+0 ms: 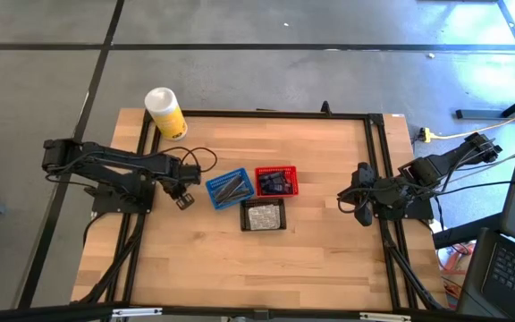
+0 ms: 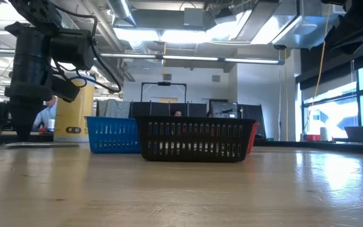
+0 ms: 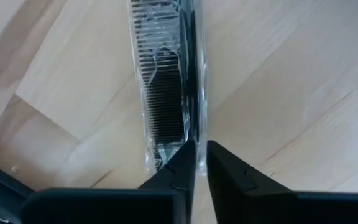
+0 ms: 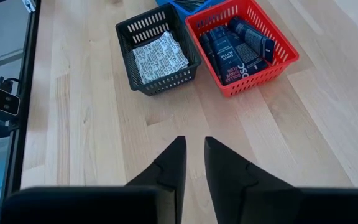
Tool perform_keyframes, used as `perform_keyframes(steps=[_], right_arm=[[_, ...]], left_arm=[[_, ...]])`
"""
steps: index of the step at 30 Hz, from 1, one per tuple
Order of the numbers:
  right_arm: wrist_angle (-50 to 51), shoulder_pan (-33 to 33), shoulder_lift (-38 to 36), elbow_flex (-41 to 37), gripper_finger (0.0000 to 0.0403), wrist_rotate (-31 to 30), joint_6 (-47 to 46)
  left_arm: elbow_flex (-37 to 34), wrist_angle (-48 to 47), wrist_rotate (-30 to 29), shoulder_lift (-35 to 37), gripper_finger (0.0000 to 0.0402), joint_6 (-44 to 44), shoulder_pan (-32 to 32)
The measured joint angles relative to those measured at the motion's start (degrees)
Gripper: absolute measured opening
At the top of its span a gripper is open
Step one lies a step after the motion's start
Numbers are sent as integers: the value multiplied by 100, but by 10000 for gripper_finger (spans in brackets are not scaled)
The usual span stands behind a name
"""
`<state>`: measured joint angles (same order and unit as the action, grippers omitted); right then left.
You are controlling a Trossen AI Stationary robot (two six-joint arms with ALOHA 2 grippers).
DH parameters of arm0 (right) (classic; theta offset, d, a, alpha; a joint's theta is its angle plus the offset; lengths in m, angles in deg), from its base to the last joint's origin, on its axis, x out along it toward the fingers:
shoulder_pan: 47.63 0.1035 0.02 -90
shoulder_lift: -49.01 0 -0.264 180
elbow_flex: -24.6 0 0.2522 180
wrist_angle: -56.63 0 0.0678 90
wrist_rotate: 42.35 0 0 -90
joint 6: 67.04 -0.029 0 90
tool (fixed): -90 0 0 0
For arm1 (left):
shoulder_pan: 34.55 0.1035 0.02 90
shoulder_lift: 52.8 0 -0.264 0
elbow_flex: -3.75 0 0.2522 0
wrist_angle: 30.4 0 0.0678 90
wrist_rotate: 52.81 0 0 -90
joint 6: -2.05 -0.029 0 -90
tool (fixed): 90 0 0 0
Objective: Pick & Place Travel size toiletries
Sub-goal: Put the black comb into the blue bin
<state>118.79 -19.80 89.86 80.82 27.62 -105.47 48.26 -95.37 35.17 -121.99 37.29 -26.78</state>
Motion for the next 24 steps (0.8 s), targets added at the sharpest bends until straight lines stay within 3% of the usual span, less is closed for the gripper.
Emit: perform_keyframes(steps=[4, 13, 17, 24], right_arm=[[0, -1, -1, 0, 59, -2, 0], [0, -1, -1, 0, 75, 0, 1], [0, -1, -1, 0, 84, 0, 0], [0, -2, -1, 0, 98, 0, 0]], left_arm=[[4, 3, -48, 4, 4, -2, 0], [8, -1, -143, 7, 5, 80, 0], [12, -1, 179, 9, 22, 18, -8], [15, 1, 40, 11, 83, 0, -22]])
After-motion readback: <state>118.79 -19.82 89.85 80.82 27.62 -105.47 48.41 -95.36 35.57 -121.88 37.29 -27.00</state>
